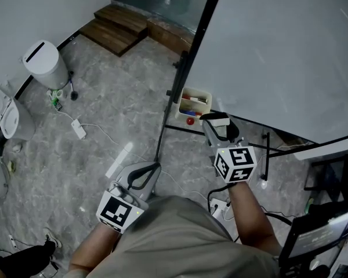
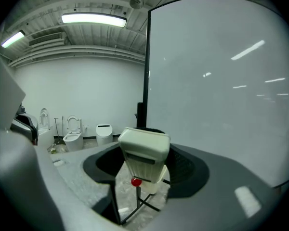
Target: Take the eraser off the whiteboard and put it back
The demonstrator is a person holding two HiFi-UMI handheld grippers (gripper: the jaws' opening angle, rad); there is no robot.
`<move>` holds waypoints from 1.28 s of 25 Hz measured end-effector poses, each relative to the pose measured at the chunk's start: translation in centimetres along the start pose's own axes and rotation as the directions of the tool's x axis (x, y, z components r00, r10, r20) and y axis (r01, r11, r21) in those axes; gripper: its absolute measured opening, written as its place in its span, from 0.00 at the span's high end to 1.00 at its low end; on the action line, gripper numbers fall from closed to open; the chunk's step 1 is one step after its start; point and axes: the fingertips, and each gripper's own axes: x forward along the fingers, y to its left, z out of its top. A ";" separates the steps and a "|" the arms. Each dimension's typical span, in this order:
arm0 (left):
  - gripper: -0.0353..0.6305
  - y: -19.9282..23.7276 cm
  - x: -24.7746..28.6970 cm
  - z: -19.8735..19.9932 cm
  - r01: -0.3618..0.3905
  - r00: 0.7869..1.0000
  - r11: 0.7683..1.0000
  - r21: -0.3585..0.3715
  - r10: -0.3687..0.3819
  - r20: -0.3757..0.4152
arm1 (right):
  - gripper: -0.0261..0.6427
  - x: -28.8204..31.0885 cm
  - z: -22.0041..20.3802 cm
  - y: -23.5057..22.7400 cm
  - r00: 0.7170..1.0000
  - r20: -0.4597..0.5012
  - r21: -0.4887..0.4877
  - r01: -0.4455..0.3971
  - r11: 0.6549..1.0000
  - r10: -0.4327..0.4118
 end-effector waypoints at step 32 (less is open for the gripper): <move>0.94 9.5 0.8 -1.4 0.122 0.990 0.992 -0.029 -0.124 -0.071 | 0.56 9.5 -8.4 -2.0 0.973 -0.148 0.044 0.186 0.982 -0.178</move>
